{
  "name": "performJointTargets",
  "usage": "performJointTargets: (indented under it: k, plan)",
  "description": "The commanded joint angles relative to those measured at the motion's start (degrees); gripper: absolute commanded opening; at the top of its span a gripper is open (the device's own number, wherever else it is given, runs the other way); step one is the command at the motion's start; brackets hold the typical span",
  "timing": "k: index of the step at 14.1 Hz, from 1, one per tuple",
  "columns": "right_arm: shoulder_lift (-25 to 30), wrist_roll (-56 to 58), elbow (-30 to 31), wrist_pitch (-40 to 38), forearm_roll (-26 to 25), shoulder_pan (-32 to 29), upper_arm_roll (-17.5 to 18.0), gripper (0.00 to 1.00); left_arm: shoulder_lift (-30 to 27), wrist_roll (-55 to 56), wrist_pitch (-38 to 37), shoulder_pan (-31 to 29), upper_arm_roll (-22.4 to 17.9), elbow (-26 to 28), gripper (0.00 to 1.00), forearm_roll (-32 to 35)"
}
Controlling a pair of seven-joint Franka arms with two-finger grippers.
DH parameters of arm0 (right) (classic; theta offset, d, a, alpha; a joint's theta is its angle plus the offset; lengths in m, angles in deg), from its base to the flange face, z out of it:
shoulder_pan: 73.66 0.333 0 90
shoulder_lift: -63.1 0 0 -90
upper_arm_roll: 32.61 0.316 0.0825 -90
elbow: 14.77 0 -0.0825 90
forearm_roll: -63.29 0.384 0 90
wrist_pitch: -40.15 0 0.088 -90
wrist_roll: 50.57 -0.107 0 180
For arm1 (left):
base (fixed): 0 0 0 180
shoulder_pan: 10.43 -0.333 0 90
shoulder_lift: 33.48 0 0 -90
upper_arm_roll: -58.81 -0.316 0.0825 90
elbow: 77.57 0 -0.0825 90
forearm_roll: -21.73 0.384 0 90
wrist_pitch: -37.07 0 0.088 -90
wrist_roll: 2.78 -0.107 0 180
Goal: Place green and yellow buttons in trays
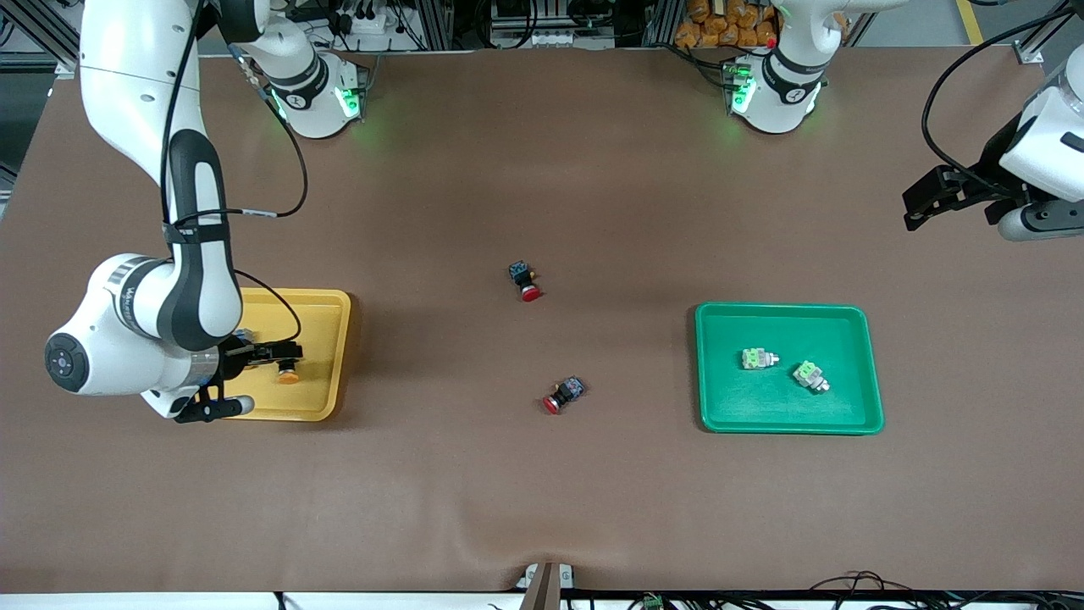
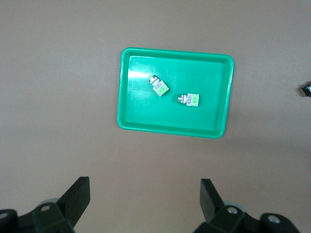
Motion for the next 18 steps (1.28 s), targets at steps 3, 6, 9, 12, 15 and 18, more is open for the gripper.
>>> performJointTargets:
  k: [3, 6, 9, 12, 15, 18]
  plan:
    - [0.77, 0.35, -4.5, -3.72, 0.9, -2.55, 0.77, 1.0, -1.26, -0.53, 0.1, -0.04, -0.25, 1.26, 1.0, -0.38]
    - [0.68, 0.52, -8.37, -3.8, 0.37, -2.81, 0.86, 1.0, -1.52, -0.62, 0.02, -0.13, -0.25, 1.26, 1.0, -0.64]
    - [0.41, 1.05, -14.77, -7.04, -1.38, -6.67, 1.12, 1.0, -1.61, -0.62, -0.07, -0.13, -0.34, 1.17, 1.0, -0.9]
    - [0.5, 1.05, -19.97, -11.0, -1.38, -10.72, 1.56, 1.0, -1.7, -0.62, -0.42, -0.92, -0.25, 1.17, 1.0, -0.99]
    - [0.59, 1.05, -21.82, -13.38, -1.56, -12.22, 1.04, 1.0, -1.7, -0.62, -1.21, -2.41, -0.08, 1.26, 1.0, -3.19]
    - [3.83, 0.97, -22.18, -14.44, -1.21, -17.91, 4.44, 1.0, -1.87, -0.18, -2.09, -2.42, 0.28, 1.09, 1.0, -3.19]
